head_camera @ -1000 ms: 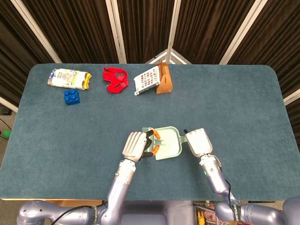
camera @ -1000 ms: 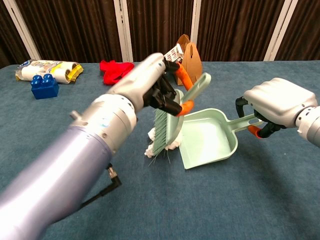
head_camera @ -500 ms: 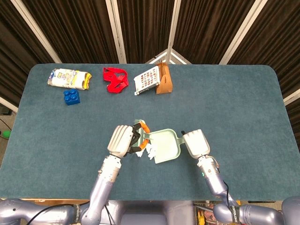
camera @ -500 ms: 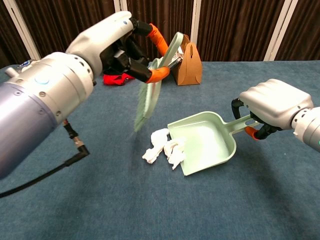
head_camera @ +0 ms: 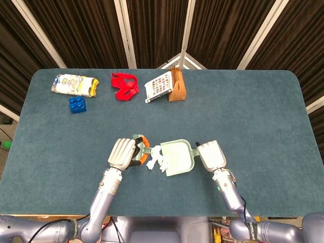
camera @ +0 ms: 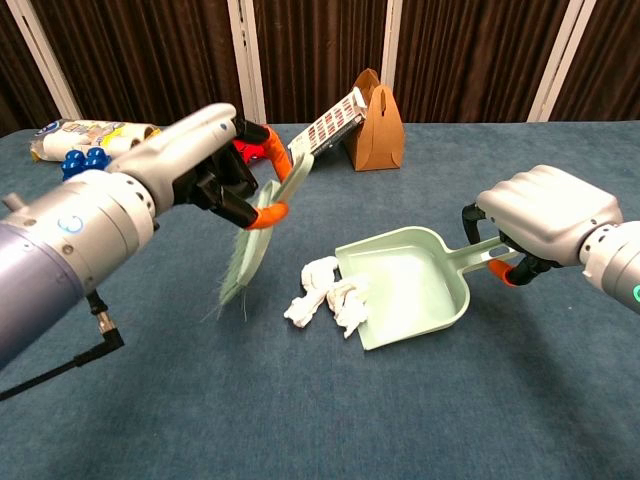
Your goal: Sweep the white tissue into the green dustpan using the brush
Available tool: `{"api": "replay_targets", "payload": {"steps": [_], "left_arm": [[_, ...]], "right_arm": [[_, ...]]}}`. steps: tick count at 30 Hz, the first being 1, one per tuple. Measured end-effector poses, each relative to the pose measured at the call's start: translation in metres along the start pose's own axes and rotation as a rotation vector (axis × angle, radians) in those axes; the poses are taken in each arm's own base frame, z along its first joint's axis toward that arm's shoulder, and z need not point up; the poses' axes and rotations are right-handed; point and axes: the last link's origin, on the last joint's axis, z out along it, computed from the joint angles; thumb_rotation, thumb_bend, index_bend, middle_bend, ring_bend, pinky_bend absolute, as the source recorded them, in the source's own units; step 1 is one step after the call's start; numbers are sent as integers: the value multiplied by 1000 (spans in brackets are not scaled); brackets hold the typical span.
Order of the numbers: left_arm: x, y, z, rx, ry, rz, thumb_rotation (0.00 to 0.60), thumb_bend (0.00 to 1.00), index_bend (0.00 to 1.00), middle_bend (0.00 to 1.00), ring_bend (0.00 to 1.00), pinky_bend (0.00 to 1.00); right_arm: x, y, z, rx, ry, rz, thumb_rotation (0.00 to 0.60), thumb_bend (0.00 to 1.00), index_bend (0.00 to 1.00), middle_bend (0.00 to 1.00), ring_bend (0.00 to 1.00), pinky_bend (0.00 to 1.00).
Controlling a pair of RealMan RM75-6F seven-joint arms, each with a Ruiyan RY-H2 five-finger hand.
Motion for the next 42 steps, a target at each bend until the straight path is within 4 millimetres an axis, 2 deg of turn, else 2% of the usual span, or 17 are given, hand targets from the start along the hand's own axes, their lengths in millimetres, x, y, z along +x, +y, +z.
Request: {"api": "replay_targets", "payload": {"steps": [9, 16, 20, 25, 32, 36, 42], "left_arm": [[-36, 18, 7, -25, -30, -44, 600, 663, 812, 1000, 1000, 1000], [-68, 51, 13, -75, -53, -82, 600, 657, 807, 1000, 1000, 1000], [-76, 74, 15, -113, -33, -123, 600, 654, 805, 1000, 1000, 1000], [-76, 94, 25, -159, 16, -138, 600, 645, 804, 1000, 1000, 1000], [-71, 109, 30, -216, 52, -183, 600, 645, 803, 1000, 1000, 1000], [-60, 110, 28, -239, 70, -211, 600, 644, 803, 1000, 1000, 1000], [-38, 100, 29, -252, 107, -212, 600, 644, 803, 1000, 1000, 1000]], "right_arm": [[-3, 5, -1, -5, -4, -8, 600, 514, 759, 956, 922, 939], [-4, 9, 0, -8, -7, -16, 600, 515, 759, 956, 922, 940], [-4, 13, 0, -14, -7, -18, 600, 515, 759, 956, 922, 940], [-3, 15, -1, -18, -6, -13, 600, 515, 759, 956, 922, 939], [0, 16, -1, -17, -2, -8, 600, 514, 759, 956, 922, 939], [1, 17, -1, -20, 0, -12, 600, 514, 759, 956, 921, 940], [2, 16, -3, -19, 0, -16, 600, 515, 759, 956, 922, 940]]}}
